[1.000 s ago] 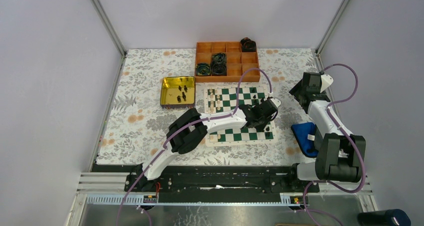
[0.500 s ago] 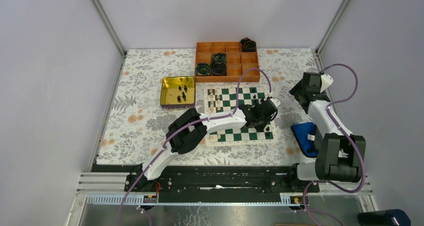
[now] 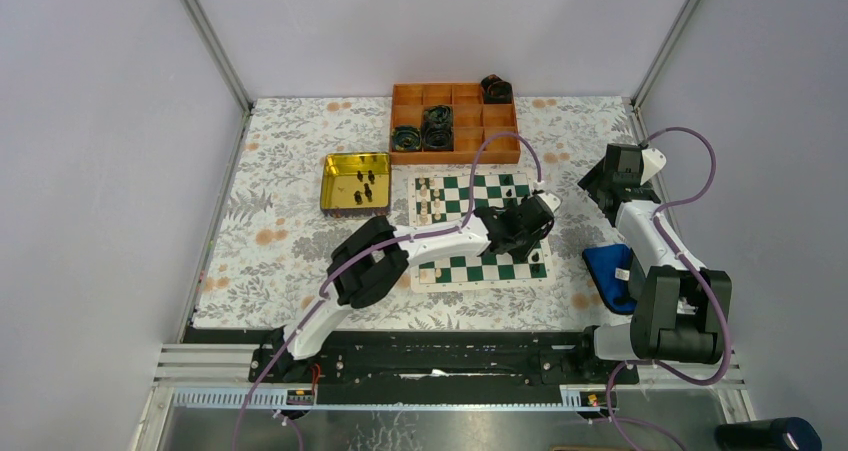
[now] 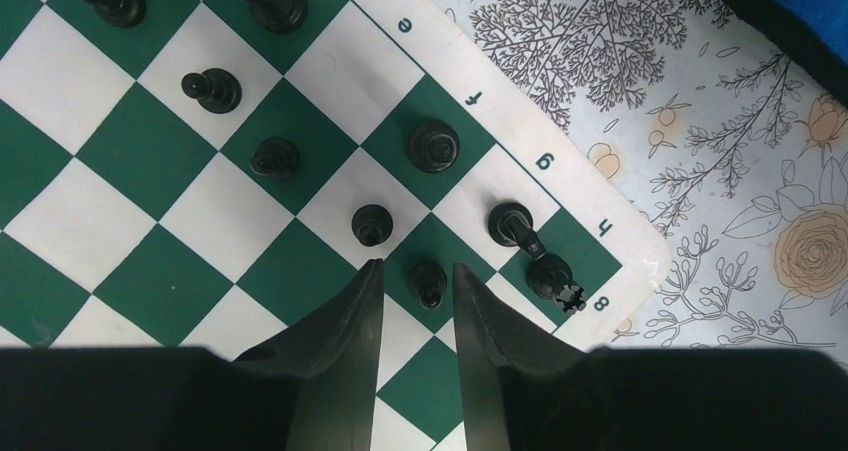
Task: Set up the chess pieces on the board
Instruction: Place the chess piece on the chessboard, then pick up the chess piece from the storage box.
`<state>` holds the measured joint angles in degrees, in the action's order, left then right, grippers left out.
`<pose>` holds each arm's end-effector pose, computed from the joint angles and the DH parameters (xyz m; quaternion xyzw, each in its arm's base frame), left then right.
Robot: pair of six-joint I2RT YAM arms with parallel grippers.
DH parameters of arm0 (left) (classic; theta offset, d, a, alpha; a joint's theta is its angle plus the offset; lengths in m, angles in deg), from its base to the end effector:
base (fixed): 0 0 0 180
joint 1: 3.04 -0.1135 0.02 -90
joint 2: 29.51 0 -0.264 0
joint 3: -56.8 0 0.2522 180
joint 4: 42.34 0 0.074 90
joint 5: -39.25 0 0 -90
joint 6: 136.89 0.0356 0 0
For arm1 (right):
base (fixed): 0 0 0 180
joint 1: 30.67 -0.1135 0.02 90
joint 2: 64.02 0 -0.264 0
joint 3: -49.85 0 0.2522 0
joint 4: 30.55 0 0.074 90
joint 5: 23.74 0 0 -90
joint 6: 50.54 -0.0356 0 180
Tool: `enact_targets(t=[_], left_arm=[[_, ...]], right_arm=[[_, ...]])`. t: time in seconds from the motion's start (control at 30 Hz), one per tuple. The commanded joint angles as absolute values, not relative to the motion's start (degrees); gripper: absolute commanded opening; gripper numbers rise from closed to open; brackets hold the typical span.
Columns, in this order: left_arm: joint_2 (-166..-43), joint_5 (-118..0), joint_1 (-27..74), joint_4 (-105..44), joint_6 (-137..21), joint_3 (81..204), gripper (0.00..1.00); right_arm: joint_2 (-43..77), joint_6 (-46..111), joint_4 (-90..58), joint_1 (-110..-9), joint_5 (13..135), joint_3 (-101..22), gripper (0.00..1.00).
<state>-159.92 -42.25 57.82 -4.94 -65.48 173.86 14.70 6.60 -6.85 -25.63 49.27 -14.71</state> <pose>0.2508 -0.4391 0.1717 0.3155 0.8851 -0.1604 0.3022 0.2961 -0.0366 0.2444 0.3499 0.8192 -0.0243 0.4538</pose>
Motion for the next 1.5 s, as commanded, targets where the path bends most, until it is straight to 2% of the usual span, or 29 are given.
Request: enact_targets(t=[0.0, 0.37, 0.67, 0.83, 1.2, 1.47], left_arm=[[-156.9, -40.5, 57.7, -6.5, -66.0, 172.8, 0.38], [-153.3, -40.0, 57.7, -6.6, -67.2, 170.5, 0.41], [-144.6, -36.6, 57.7, -5.4, -68.8, 166.2, 0.43], [-138.0, -31.4, 56.7, -5.1, -69.1, 161.3, 0.54], [-129.4, -29.0, 38.5, -0.4, -75.3, 156.3, 0.8], [-129.0, -27.4, 25.8, 1.3, -77.9, 155.1, 0.8]], right_arm=[[12.9, 6.9, -8.3, -25.2, 48.9, -15.1, 0.7], [12.0, 7.4, -8.2, -25.2, 48.9, -14.6, 0.7], [11.6, 7.5, -8.3, -25.2, 49.2, -14.4, 0.71], [11.1, 7.5, -8.6, -25.2, 49.6, -13.9, 0.71], [10.3, 7.9, -9.0, -25.2, 51.2, -12.9, 0.71], [10.3, 8.5, -8.8, -25.2, 51.7, -13.2, 0.71]])
